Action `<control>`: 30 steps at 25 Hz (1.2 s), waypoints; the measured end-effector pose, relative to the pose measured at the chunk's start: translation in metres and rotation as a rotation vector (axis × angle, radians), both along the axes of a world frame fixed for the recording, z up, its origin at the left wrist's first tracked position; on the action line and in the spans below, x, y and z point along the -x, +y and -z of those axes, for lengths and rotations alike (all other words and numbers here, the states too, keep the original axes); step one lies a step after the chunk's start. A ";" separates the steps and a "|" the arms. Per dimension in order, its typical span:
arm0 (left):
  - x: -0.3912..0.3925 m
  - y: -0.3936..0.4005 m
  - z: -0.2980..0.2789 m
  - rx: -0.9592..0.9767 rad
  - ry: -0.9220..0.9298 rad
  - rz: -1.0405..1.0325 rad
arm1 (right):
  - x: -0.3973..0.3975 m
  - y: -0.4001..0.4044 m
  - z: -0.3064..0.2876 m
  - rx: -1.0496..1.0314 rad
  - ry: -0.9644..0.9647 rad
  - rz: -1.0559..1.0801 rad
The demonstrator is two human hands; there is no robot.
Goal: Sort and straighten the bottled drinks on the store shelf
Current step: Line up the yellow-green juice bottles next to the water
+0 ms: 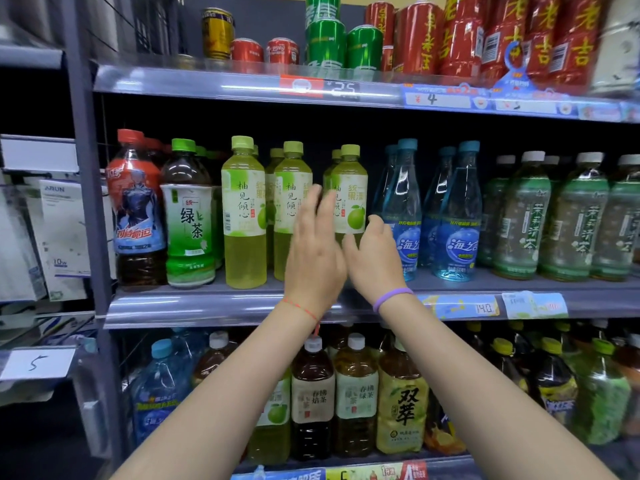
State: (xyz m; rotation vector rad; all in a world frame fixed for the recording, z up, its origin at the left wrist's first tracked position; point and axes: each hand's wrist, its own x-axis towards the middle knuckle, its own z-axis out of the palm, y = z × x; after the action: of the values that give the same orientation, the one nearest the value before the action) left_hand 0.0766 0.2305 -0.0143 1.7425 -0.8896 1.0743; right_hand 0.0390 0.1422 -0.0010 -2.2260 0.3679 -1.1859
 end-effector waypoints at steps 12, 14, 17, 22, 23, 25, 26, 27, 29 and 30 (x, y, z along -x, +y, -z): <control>-0.065 -0.068 -0.025 0.412 1.036 0.608 | -0.038 -0.037 -0.020 -0.748 -0.011 -0.526; -0.053 -0.063 -0.033 0.424 1.024 0.646 | -0.046 -0.038 -0.022 -0.816 -0.040 -0.545; -0.049 -0.062 -0.037 0.479 1.025 0.692 | -0.057 -0.039 -0.025 -0.874 -0.059 -0.514; -0.057 -0.066 -0.038 0.522 1.036 0.683 | -0.070 -0.042 -0.020 -0.904 -0.085 -0.474; -0.056 -0.066 -0.038 0.529 1.040 0.680 | -0.073 -0.043 -0.019 -0.902 -0.085 -0.474; -0.053 -0.066 -0.039 0.525 1.050 0.664 | -0.082 -0.049 -0.014 -0.894 -0.079 -0.461; -0.051 -0.067 -0.039 0.516 1.043 0.663 | -0.081 -0.051 -0.013 -0.887 -0.076 -0.462; -0.049 -0.067 -0.039 0.500 1.037 0.664 | -0.079 -0.053 -0.013 -0.882 -0.072 -0.472; -0.043 -0.069 -0.041 0.463 1.024 0.676 | -0.067 -0.054 -0.016 -0.873 -0.052 -0.480; -0.040 -0.070 -0.042 0.451 1.012 0.684 | -0.059 -0.053 -0.018 -0.878 -0.049 -0.499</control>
State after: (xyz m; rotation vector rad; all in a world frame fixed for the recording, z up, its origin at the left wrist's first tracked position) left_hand 0.1165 0.1600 0.0272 1.1897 -0.4511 -0.1096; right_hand 0.0985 0.0894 0.0173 -1.3956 0.2246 -0.6225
